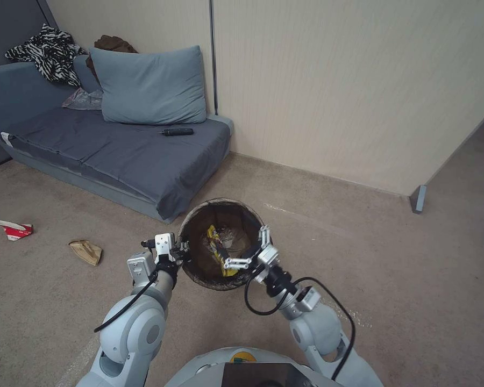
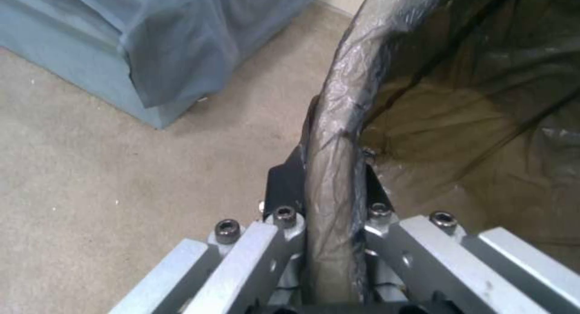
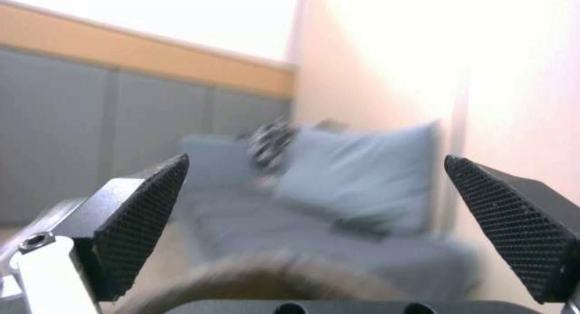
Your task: Pick up the trash bin, then pick up the garbage from the floor and place it into the trash bin.
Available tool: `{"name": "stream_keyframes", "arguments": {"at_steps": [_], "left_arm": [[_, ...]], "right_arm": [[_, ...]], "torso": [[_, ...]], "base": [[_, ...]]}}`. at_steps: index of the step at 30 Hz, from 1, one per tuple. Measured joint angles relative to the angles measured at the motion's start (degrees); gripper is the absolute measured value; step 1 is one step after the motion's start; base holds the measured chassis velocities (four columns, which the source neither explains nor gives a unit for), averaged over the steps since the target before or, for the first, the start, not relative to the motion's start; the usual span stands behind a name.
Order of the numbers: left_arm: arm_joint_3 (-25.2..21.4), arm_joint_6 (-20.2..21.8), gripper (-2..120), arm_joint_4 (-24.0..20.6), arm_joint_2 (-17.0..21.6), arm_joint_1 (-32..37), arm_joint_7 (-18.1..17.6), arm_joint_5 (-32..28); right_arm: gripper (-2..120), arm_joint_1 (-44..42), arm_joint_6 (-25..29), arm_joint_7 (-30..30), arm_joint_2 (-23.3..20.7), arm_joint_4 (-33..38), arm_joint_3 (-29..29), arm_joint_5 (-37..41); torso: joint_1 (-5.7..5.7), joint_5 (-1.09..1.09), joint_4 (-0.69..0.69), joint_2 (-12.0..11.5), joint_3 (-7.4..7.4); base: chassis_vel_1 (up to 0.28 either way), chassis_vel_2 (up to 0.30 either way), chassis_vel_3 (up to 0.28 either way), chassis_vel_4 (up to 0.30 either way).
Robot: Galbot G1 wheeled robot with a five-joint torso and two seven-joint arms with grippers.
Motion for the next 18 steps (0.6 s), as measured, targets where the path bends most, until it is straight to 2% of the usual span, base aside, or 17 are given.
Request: {"name": "stream_keyframes", "arguments": {"at_steps": [2,4,5,8,10,12,18], "left_arm": [[0.0,0.0,4,0.1,0.0,0.0,0.1,0.2],[-0.1,-0.3,4,0.4,0.0,0.0,0.5,0.8],[-0.1,-0.3,4,0.4,0.0,0.0,0.5,0.8],[-0.8,-1.5,4,1.0,0.0,0.0,1.6,3.0],[-1.0,-1.8,4,1.2,0.0,0.0,1.8,3.5],[-1.8,-2.7,4,1.7,0.0,-0.2,2.3,4.7],[-2.2,-3.0,4,1.9,0.2,-0.2,2.4,4.9]], "right_arm": [[100,-0.4,-0.3,1.8,0.2,1.9,1.2,-0.6],[100,-1.7,-1.8,7.0,0.5,5.3,4.2,-2.5],[100,-1.7,-1.8,7.0,0.5,5.3,4.2,-2.5],[100,-3.6,-4.2,15.4,1.6,7.2,8.0,-5.4],[100,-4.0,-4.4,16.7,1.8,7.3,8.3,-5.6],[100,-5.0,-5.2,21.2,2.7,7.2,9.2,-5.9],[100,-5.6,-5.5,23.2,3.4,6.9,9.9,-6.0]], "torso": [[0.0,0.0,0.0,0.0,0.0],[0.0,-0.01,-0.01,0.0,0.0],[0.0,-0.01,-0.01,0.0,0.0],[0.0,0.0,0.0,0.0,0.0],[0.0,0.0,-0.01,0.0,0.0],[0.0,0.0,-0.01,0.0,0.0],[0.0,0.0,0.0,0.0,0.0]], "base": [[0.0,0.0,0.0,0.0],[0.0,0.0,0.0,0.0],[0.0,0.0,0.0,0.0],[0.0,0.0,0.0,0.0],[0.0,0.0,0.0,0.0],[0.0,0.0,0.0,0.0],[0.0,0.0,0.0,0.0]]}}
